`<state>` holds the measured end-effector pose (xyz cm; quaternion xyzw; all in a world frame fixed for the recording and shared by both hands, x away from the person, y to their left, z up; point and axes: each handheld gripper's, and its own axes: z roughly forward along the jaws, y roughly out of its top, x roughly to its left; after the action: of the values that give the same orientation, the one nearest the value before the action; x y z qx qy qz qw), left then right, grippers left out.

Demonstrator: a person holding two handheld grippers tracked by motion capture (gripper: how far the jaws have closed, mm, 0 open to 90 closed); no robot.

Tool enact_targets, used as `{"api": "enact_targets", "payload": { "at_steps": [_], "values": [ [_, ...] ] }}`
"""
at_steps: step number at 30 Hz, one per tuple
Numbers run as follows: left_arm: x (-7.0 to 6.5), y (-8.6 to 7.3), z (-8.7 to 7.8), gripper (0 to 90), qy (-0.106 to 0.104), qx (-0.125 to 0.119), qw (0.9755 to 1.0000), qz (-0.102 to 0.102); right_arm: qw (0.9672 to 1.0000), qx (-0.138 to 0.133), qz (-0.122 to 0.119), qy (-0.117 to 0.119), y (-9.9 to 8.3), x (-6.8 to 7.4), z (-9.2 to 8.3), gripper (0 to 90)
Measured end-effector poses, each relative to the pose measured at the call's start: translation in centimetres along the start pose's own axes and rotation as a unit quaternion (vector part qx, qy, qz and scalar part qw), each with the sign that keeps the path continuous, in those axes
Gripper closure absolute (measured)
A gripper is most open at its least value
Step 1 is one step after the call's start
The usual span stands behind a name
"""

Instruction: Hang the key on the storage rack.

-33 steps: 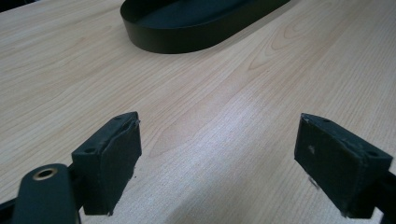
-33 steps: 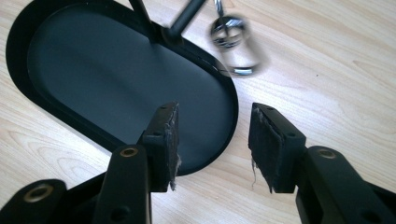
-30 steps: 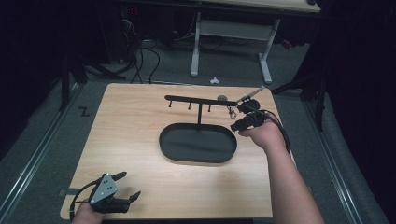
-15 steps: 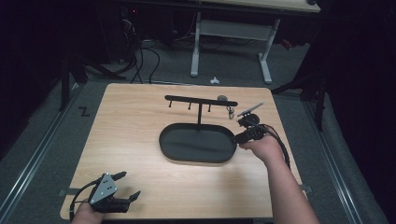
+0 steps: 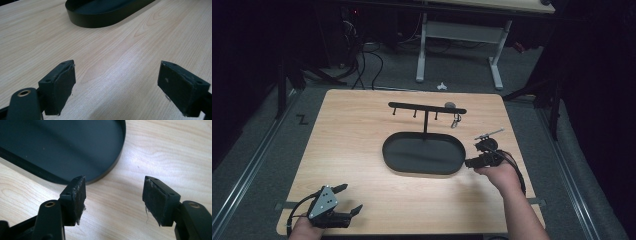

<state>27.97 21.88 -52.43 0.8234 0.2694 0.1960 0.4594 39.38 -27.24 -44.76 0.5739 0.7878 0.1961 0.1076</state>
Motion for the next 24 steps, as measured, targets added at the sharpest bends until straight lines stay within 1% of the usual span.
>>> {"api": "enact_targets", "payload": {
  "at_steps": [1,3,4,5,7,8,9,10,11,12,14,15,16,17,18,19,20,21,22,23,24],
  "values": [
    [0.0,0.0,0.0,15.3,0.001,0.000,1.0000,0.000,0.9999,-0.011,0.000,-0.004,-0.8,-0.1,0.0,35.6],
    [0.0,0.0,0.0,15.3,0.000,0.001,1.0000,0.000,0.9999,-0.015,-0.001,-0.005,-1.1,-0.1,0.0,35.4],
    [0.0,0.0,0.0,15.3,0.001,0.001,1.0000,0.000,0.9996,-0.028,0.001,-0.003,-2.0,-0.2,0.1,35.2],
    [0.0,0.0,0.0,15.3,0.001,0.001,1.0000,0.000,0.9996,-0.028,0.001,-0.003,-2.0,-0.2,0.1,35.2],
    [0.0,0.0,0.0,15.3,0.001,0.001,1.0000,0.000,0.9992,-0.038,-0.001,-0.006,-2.8,-0.1,0.3,34.9],
    [0.0,0.0,0.0,15.3,0.003,0.000,1.0000,0.000,0.9986,-0.053,-0.004,-0.004,-3.7,-0.2,0.6,34.4],
    [0.0,0.0,0.0,15.3,0.003,0.000,1.0000,0.000,0.9986,-0.053,-0.004,-0.004,-3.7,-0.2,0.6,34.4],
    [0.0,0.0,0.0,15.3,0.002,0.000,1.0000,0.000,0.9982,-0.060,-0.005,-0.003,-4.1,-0.2,0.7,34.1],
    [0.0,0.0,0.0,15.3,0.002,-0.002,1.0000,0.001,0.9978,-0.067,0.000,-0.001,-4.6,-0.2,0.9,34.0],
    [0.0,0.0,0.0,15.3,0.003,-0.002,1.0000,0.001,0.9972,-0.074,0.001,-0.004,-5.1,-0.2,1.0,33.9],
    [0.0,0.0,-0.1,15.3,0.005,-0.005,1.0000,0.001,0.9955,-0.094,-0.001,-0.008,-6.1,0.0,1.1,33.0],
    [0.1,0.0,-0.1,15.3,0.006,-0.006,1.0000,0.000,0.9940,-0.109,0.003,-0.011,-6.9,0.2,1.3,32.4],
    [0.1,0.0,-0.1,15.3,0.006,-0.006,1.0000,0.000,0.9940,-0.109,0.003,-0.011,-6.9,0.2,1.3,32.4],
    [0.1,0.0,-0.1,15.3,0.006,-0.006,1.0000,-0.001,0.9933,-0.115,0.001,-0.013,-7.2,0.3,1.3,32.3],
    [0.1,0.0,-0.1,15.3,0.007,-0.007,1.0000,0.000,0.9920,-0.125,0.000,-0.016,-7.6,0.5,1.4,32.2],
    [0.1,0.0,-0.1,15.3,0.008,-0.008,0.9999,0.000,0.9898,-0.141,0.003,-0.018,-8.4,0.8,1.4,32.0],
    [0.1,0.0,-0.1,15.3,0.008,-0.008,0.9999,0.000,0.9898,-0.141,0.003,-0.018,-8.4,0.8,1.4,32.0],
    [0.0,0.0,-0.1,15.3,0.008,-0.009,0.9999,0.000,0.9875,-0.157,0.004,-0.017,-9.1,1.1,1.6,32.0],
    [0.0,0.0,-0.1,15.3,0.008,-0.009,0.9999,0.000,0.9875,-0.157,0.004,-0.017,-9.1,1.1,1.6,32.0],
    [0.0,0.0,-0.1,15.3,0.009,-0.009,0.9999,0.000,0.9857,-0.167,0.004,-0.019,-9.7,1.5,1.7,32.0],
    [0.0,0.0,-0.1,15.3,0.009,-0.009,0.9999,0.000,0.9857,-0.167,0.004,-0.019,-9.7,1.5,1.7,32.0]
  ]
}}
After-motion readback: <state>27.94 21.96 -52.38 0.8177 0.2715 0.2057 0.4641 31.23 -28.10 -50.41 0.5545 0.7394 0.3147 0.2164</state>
